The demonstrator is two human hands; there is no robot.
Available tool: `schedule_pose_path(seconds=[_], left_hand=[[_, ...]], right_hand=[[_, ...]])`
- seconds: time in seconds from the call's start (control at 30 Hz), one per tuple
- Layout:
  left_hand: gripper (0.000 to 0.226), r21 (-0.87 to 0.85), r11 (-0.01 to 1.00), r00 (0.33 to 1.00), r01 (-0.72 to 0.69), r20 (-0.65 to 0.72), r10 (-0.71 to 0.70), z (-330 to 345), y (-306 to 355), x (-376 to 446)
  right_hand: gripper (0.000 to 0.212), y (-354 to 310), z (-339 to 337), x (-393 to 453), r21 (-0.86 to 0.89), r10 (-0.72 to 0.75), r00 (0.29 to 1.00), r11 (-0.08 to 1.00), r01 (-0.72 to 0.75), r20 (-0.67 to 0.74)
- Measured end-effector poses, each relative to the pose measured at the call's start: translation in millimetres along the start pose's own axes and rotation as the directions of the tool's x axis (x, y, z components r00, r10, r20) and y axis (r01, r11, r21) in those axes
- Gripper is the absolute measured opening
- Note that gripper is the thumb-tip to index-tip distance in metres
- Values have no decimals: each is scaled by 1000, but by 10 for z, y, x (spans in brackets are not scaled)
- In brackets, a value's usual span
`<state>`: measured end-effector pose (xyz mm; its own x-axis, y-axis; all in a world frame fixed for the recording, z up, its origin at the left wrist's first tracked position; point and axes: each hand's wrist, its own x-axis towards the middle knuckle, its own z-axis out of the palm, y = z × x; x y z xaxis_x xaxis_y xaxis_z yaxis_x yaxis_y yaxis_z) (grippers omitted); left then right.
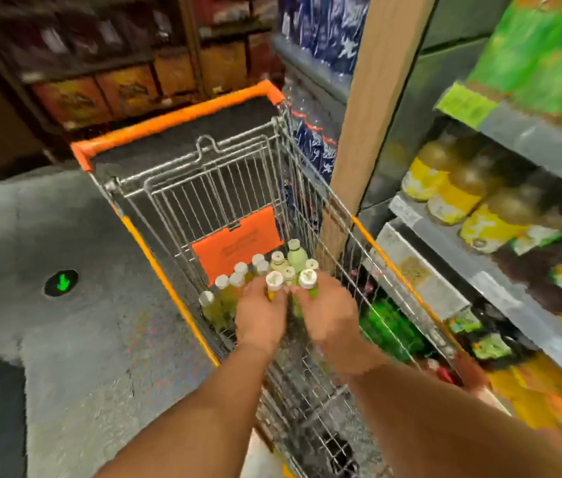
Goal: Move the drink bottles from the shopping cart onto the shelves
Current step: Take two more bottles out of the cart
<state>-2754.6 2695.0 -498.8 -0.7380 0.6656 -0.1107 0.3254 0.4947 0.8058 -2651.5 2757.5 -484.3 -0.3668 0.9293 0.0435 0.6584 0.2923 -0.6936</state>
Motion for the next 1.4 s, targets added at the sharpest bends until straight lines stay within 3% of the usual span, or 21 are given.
schedule_pose_path(seconds=[0.2, 0.33, 0.53, 0.67, 0.93, 1.1, 1.4], left_hand=[[17, -56, 951, 952, -304, 26, 305, -878, 1060, -518], [21, -83, 911, 910, -404, 67, 409, -1232, 1684, -927], [40, -119, 821, 803, -559, 170, 571, -1322, 2417, -1632], [34, -189, 734, 701, -652, 218, 679, -1146, 2877, -2274], [34, -284, 650, 549, -705, 362, 753, -650, 3363, -3813], [31, -383, 604, 451, -698, 420, 788, -369, 3462, -4754], [17, -439, 566, 330, -698, 505, 798, 136, 3691, -6250]], right_hand=[[33, -819, -1077, -488, -35, 13, 972, 999, -22, -235], [40, -1161, -1837, -833, -118, 12, 938, 991, -56, -345], [44, -1247, -2885, -1575, -166, 33, 863, 977, -134, -505], [47, -1119, -3540, -2165, -191, 82, 805, 953, -236, -588], [45, -558, -4528, -3523, -112, 204, 665, 910, -400, -719], [45, -230, -4989, -4376, -86, 260, 616, 876, -474, -744], [31, 380, -5704, -5633, 12, 317, 486, 846, -533, -814]])
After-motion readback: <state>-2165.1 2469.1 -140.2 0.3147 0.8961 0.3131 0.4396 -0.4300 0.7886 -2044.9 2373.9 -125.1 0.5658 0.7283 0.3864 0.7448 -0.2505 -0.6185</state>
